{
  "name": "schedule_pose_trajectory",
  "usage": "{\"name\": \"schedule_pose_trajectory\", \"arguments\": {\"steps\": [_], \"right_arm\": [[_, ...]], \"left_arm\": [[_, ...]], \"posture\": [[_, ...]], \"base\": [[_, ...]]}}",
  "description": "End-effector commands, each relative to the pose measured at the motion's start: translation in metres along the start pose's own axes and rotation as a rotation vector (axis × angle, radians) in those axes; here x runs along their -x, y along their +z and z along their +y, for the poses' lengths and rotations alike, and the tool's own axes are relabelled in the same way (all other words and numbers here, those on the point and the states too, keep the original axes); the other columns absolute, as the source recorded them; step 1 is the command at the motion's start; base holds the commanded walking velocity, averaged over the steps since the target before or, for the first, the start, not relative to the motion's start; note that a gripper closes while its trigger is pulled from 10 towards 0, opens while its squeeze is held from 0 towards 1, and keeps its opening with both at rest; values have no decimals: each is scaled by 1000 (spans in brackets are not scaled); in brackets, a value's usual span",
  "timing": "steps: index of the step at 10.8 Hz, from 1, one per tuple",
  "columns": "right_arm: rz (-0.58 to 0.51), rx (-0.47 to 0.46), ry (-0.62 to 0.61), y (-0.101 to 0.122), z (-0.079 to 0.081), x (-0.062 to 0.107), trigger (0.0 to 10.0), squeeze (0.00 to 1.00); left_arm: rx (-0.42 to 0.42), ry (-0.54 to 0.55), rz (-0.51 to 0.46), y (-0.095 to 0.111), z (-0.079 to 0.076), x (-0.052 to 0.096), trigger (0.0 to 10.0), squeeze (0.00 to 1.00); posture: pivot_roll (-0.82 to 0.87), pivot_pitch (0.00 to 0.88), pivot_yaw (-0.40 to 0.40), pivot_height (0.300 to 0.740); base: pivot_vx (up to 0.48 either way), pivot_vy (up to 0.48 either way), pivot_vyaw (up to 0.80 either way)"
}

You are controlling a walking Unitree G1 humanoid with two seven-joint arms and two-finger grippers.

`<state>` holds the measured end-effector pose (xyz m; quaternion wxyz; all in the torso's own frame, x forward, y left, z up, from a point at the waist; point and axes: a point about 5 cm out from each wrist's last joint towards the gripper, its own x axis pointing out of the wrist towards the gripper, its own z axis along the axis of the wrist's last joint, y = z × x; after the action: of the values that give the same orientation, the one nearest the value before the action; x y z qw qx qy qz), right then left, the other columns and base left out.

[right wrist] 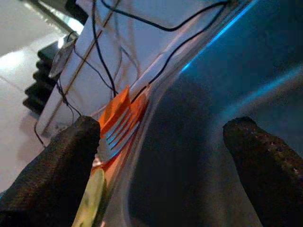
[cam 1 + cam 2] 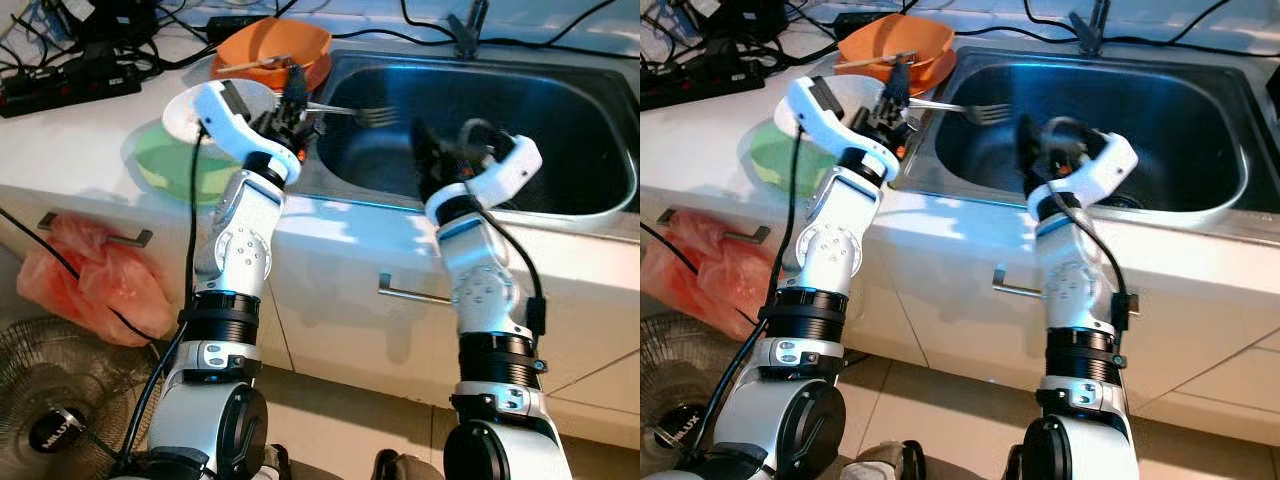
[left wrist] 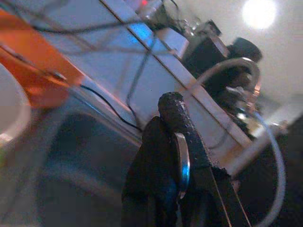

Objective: Kitchen organization

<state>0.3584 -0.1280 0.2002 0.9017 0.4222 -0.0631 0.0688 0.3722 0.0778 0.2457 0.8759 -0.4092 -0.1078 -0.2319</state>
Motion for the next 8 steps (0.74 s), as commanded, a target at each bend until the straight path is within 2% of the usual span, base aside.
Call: {"name": "schedule_pose_trajectory", "arguments": {"steps": [1, 5, 8], "right_arm": [[53, -129, 44, -23, 27, -5, 10000, 0], [68, -174, 94, -23, 38, -7, 10000, 0], [91, -244, 145, -26, 51, -8, 10000, 0]], "left_arm": [[135, -87, 35, -21, -27, -6, 0, 0], [221, -81, 99, -41, -29, -5, 0, 0], [330, -58, 129, -52, -29, -6, 0, 0]], "posture": [[12, 105, 109, 740], [3, 106, 114, 740], [-13, 113, 119, 740]], "base": [[0, 0, 0], [0, 0, 0], [0, 0, 0]]}}
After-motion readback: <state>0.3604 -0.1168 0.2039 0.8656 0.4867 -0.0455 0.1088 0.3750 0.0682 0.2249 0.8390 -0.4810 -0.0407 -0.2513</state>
